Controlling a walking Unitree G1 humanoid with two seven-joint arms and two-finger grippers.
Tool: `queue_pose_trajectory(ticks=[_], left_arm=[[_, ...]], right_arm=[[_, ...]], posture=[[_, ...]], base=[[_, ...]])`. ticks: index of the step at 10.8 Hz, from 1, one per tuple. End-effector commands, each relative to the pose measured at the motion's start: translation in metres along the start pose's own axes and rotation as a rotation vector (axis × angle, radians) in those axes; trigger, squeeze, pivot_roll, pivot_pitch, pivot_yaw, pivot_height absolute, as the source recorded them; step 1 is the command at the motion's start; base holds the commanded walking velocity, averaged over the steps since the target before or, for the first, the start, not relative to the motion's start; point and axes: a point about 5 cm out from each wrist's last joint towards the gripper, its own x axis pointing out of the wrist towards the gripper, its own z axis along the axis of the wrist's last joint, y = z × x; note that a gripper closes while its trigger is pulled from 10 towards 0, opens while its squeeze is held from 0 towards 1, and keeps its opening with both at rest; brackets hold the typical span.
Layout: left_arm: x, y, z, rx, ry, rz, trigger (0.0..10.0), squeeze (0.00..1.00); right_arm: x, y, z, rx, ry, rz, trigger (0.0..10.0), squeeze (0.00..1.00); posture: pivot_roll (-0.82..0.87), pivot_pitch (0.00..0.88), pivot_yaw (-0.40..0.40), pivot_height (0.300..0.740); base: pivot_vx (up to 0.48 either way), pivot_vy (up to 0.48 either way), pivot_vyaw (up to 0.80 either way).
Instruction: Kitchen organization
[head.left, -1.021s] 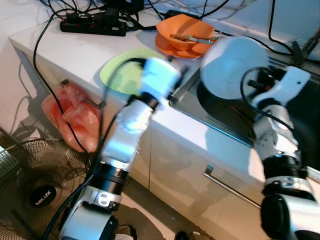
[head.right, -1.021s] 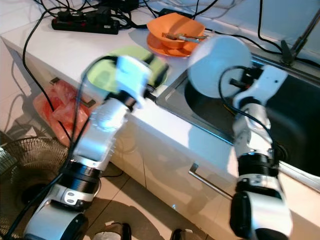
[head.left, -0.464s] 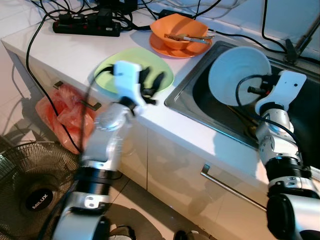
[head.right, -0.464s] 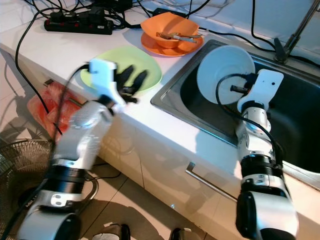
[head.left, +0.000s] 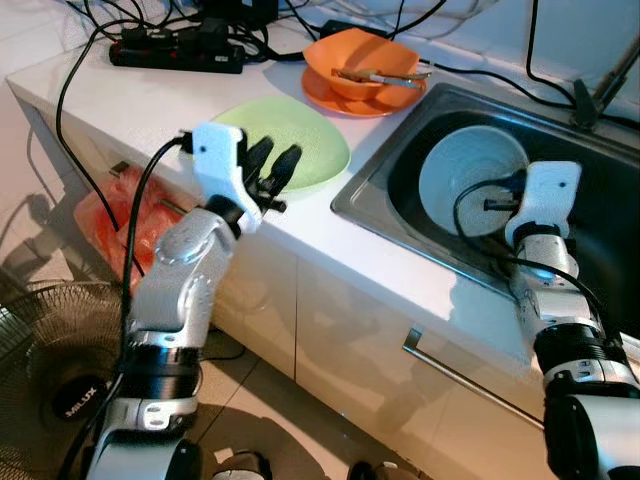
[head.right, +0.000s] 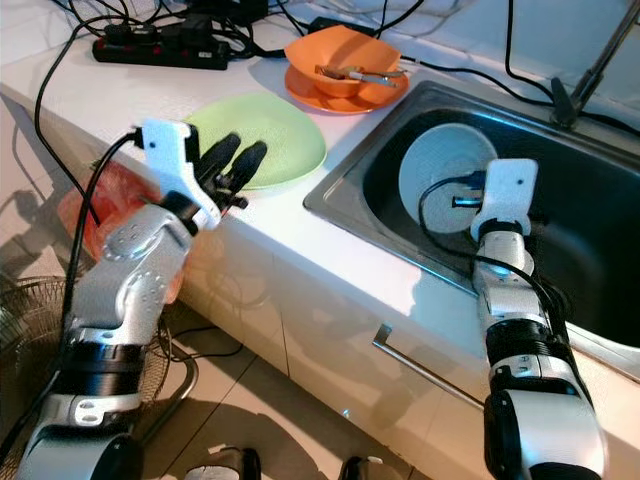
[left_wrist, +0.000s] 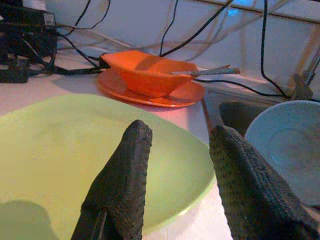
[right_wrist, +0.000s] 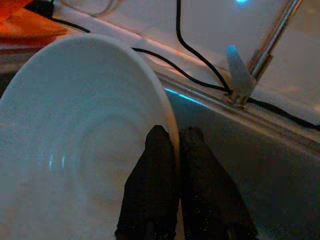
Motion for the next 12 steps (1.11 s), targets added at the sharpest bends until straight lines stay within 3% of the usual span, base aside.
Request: queue_pose_trajectory(ticks=[1,3,4,6,7,12], left_arm=[[-0.002,-0.002,0.005,0.003,-0.009,-0.020,10.0,0.00],[-0.008,-0.015,0.002,-0.112,0.070,-0.175,10.0,0.00],[-0.009,-0.017,0.000,-0.116,0.086,-0.207,10.0,0.00],[-0.020,-0.022,-0.007,0.052,0.239,-0.348,10.0,0.00],[-0.024,-0.024,-0.010,0.087,0.269,-0.381,10.0,0.00],[-0.029,-0.032,-0.015,0.109,0.320,-0.432,10.0,0.00]], right_arm=[[-0.001,-0.004,-0.005,-0.026,0.012,-0.017,0.0,0.00],[0.000,-0.002,-0.007,-0.055,0.026,-0.002,10.0,0.00],[0.000,-0.001,-0.008,-0.058,0.027,0.004,10.0,0.00],[-0.001,0.002,-0.011,-0.067,0.044,0.028,10.0,0.00],[-0.001,0.004,-0.012,-0.071,0.050,0.038,10.0,0.00],[-0.002,0.016,-0.014,-0.145,0.071,0.120,10.0,0.00]], posture=[[0.07,0.098,-0.027,0.740],[0.07,0.103,-0.031,0.740],[0.07,0.103,-0.031,0.740],[0.08,0.111,-0.032,0.740],[0.08,0.111,-0.032,0.740],[0.08,0.124,-0.039,0.740]], base=[[0.000,0.000,0.00],[0.000,0.000,0.00],[0.000,0.000,0.00],[0.000,0.000,0.00],[0.000,0.000,0.00],[0.000,0.000,0.00]])
